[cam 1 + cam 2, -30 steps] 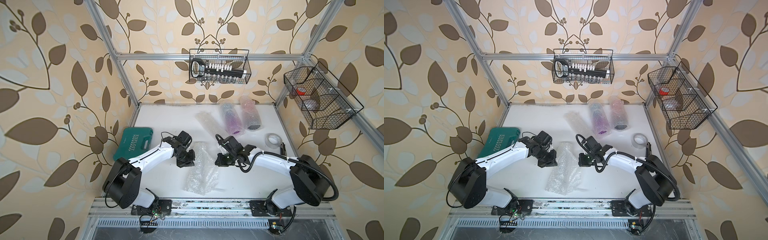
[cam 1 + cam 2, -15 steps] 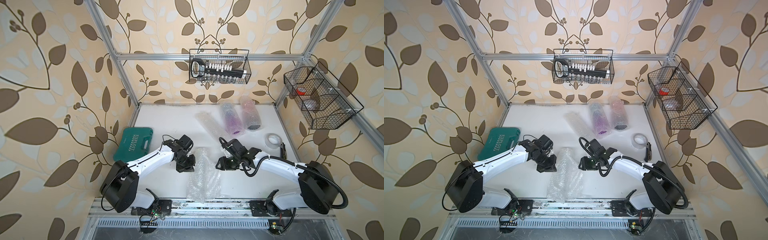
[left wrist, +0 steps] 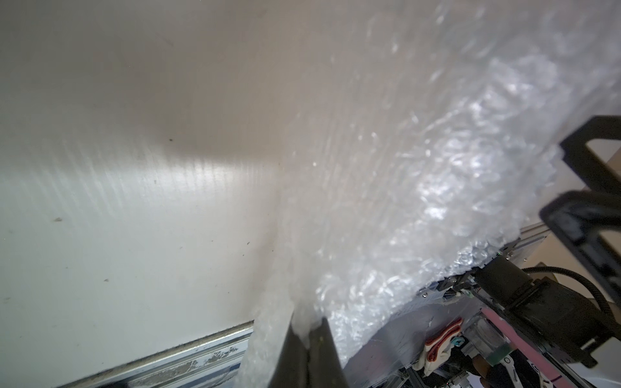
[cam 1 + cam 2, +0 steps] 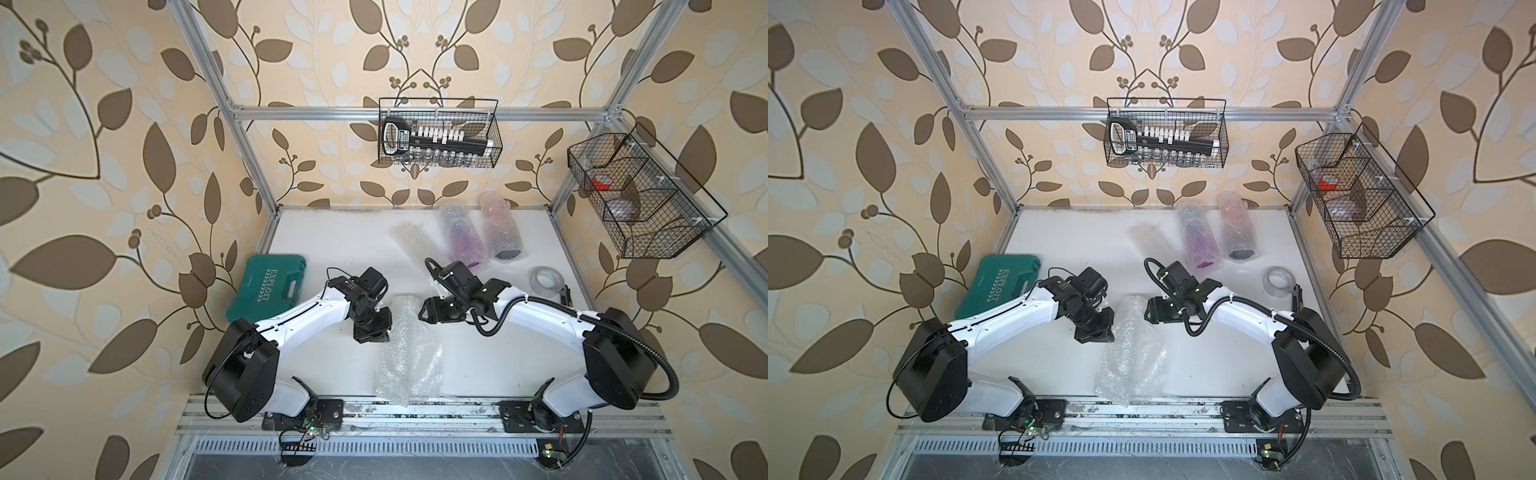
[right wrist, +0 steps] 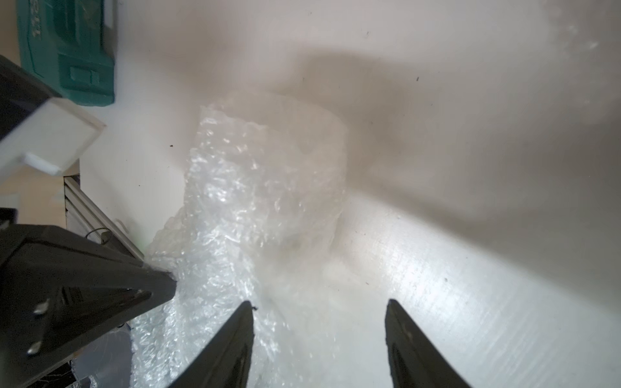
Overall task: Unwrap the vase from the bubble wrap
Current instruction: Unwrap the bubble wrap at the center of the board.
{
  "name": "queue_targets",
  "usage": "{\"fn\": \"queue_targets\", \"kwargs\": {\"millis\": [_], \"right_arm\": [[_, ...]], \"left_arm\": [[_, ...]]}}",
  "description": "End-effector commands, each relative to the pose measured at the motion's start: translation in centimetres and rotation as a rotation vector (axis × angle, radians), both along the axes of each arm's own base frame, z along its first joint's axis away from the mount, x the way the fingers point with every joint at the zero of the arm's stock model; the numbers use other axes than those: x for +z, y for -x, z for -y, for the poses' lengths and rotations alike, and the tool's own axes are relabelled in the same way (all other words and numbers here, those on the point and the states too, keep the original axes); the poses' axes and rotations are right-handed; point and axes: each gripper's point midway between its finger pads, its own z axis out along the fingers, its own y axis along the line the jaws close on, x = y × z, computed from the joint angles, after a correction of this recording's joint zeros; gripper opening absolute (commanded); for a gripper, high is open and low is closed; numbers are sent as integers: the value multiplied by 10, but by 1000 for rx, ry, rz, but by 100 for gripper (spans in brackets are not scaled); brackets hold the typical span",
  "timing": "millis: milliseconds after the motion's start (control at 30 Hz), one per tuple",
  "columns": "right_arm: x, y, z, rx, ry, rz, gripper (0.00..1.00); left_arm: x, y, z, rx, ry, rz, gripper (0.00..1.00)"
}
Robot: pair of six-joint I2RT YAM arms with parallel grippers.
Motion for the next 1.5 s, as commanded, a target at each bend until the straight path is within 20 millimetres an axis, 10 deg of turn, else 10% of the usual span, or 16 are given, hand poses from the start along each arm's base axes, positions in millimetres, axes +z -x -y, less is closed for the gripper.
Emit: {"fn": "queue_targets", "kwargs": {"millis": [0,533,900,1267,1467], "right_arm": [[0,2,-3,47,44,13,61],[-20,15,0,89,90,-15,51],[-14,10,1,71,89,7,7],[-9,8,0,73,81,27,0],[-7,7,0,70,80,34,0]], "left_arm": [[12,-7,6,-13,10,23,5],[21,-9,16,-27,13,40,7],[10,-5,11,-23,-38,9,8],[24,-30,17,-97,-108,46,66],[7,-46,38,-103,-68,20,55]]}}
